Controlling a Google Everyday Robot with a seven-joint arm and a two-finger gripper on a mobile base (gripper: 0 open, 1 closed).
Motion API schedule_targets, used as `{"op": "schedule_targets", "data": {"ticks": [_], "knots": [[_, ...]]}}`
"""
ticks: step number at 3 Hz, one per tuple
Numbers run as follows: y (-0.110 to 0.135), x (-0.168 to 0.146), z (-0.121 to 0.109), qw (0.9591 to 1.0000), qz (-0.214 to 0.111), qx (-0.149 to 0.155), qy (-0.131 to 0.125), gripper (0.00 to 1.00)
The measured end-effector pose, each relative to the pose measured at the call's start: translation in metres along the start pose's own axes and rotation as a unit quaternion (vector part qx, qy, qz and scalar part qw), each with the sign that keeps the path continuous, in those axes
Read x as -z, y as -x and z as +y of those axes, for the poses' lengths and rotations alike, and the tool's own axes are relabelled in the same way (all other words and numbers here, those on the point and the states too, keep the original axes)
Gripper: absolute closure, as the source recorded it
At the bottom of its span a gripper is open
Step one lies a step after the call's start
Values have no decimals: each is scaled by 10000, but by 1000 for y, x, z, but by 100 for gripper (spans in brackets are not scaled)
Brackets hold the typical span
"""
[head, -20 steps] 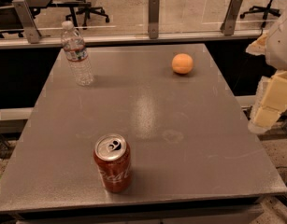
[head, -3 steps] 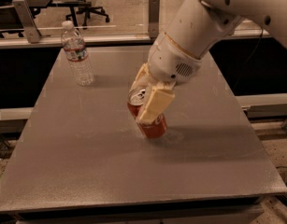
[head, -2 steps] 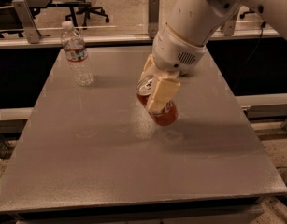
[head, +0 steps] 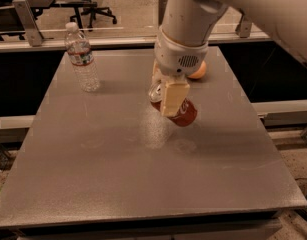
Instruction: Knock coke can over
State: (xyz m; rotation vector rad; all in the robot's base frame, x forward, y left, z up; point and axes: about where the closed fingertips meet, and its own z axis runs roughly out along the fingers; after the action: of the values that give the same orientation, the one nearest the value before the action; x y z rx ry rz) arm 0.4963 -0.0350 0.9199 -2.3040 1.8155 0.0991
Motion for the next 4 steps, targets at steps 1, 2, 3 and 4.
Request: {"op": "schedule_targets", "data": {"ticks": [1, 2, 3, 4], "knots": [[-1, -11, -4, 9995, 275, 145, 100, 61], [0, -20, -4, 9984, 448, 283, 198, 38], [4, -29, -1, 9971, 569, 416, 290, 15], [6, -30, -4, 9974, 539, 421, 225, 0]]}}
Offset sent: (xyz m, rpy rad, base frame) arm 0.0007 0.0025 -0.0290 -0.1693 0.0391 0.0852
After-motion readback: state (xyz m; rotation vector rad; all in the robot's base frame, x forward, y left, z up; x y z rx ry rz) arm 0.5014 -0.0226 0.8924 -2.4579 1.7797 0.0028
